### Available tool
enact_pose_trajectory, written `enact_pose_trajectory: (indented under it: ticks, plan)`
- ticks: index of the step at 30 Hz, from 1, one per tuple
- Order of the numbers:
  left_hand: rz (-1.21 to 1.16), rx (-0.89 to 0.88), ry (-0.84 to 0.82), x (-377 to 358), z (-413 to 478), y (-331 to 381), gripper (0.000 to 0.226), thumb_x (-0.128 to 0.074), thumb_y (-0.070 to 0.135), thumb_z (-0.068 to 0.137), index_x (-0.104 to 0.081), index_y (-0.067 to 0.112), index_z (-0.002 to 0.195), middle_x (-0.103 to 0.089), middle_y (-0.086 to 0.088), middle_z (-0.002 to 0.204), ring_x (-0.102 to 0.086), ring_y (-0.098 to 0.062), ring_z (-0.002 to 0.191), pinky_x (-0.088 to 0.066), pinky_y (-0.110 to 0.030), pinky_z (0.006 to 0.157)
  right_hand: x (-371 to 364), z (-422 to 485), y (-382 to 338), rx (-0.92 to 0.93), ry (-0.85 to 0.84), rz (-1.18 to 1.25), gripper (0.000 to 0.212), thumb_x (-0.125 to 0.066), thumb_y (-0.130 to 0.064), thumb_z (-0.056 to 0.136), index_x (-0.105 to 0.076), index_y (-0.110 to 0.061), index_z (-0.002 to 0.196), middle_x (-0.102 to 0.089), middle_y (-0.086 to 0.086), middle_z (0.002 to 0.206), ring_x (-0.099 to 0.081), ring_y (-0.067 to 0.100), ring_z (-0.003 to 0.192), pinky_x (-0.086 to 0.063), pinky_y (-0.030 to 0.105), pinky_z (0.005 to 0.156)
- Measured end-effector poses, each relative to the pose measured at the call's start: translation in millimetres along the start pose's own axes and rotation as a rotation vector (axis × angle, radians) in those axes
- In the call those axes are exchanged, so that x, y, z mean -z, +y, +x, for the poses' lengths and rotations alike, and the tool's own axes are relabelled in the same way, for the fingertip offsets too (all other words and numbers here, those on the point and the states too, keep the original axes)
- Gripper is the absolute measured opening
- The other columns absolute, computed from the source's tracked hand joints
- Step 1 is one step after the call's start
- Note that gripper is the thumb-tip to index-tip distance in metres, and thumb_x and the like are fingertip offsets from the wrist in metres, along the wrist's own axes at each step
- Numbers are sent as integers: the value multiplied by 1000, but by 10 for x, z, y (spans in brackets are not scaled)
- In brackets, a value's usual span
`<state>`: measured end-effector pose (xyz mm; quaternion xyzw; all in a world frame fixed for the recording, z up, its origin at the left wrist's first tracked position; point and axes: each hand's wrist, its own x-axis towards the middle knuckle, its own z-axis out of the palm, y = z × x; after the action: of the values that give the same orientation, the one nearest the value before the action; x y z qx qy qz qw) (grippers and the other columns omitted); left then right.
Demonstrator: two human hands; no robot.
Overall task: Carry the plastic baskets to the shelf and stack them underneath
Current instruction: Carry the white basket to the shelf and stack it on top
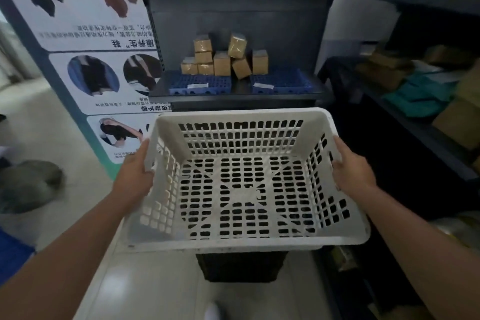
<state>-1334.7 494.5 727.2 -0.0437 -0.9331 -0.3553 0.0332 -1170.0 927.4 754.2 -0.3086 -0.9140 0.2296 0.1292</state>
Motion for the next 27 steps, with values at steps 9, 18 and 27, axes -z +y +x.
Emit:
enact_pose_trajectory:
  ticks: [9,18,27]
  plan:
    - [29,-29,-121,-489,1669,-142,86,-53,-2,89,-15,32,158,-57,-7,72,-57,-24,59,-49,-36,53,-744,1294,-433,-54,-76,-69,68,-44,-16,92,-18,-51,145,-64,1,82,-64,21,61,-58,41,53]
    - [188,-1,-239,-925,2311,-100,87,-50,1,90,-6,30,159,-66,-19,106,-59,-22,69,-43,-33,52,-1096,1879,-427,-121,-165,-124,61,-43,-14,95,-25,-42,146,-61,2,73,-62,23,56,-46,31,45]
    - [225,40,-225,-1143,2399,-32,85,-45,-4,90,-7,30,158,-63,-16,109,-56,-19,74,-41,-31,58,-1194,2174,-284,-121,-235,-127,65,-44,-13,96,-19,-38,151,-62,4,72,-61,22,54,-44,29,43]
